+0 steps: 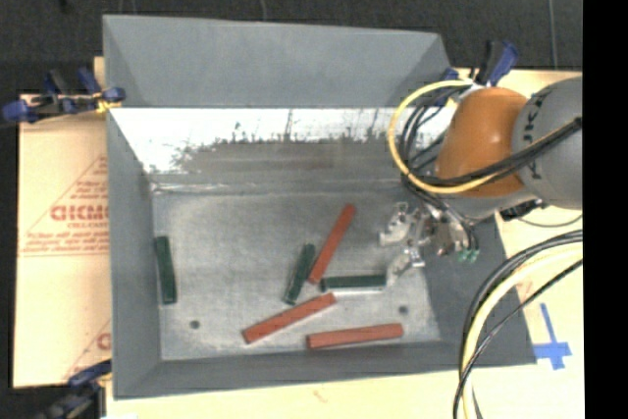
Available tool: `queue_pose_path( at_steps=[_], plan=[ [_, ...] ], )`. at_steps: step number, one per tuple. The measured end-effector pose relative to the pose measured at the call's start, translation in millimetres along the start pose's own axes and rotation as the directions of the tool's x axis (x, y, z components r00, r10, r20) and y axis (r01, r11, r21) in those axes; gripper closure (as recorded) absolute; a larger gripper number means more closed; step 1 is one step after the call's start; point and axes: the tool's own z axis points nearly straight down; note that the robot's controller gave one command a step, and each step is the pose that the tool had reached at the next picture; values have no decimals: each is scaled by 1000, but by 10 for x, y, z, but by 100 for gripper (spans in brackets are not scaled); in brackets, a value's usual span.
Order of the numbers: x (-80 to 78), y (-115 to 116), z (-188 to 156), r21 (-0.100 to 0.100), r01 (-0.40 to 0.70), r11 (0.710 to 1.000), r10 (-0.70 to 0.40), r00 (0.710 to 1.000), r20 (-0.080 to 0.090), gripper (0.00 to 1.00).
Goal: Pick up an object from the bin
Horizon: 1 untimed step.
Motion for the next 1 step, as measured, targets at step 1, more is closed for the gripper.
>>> queue_pose_path(
  at_steps=[1],
  plan=[
    [73, 30, -529, 0, 34, 999, -34, 999, 24, 100]
  ],
)
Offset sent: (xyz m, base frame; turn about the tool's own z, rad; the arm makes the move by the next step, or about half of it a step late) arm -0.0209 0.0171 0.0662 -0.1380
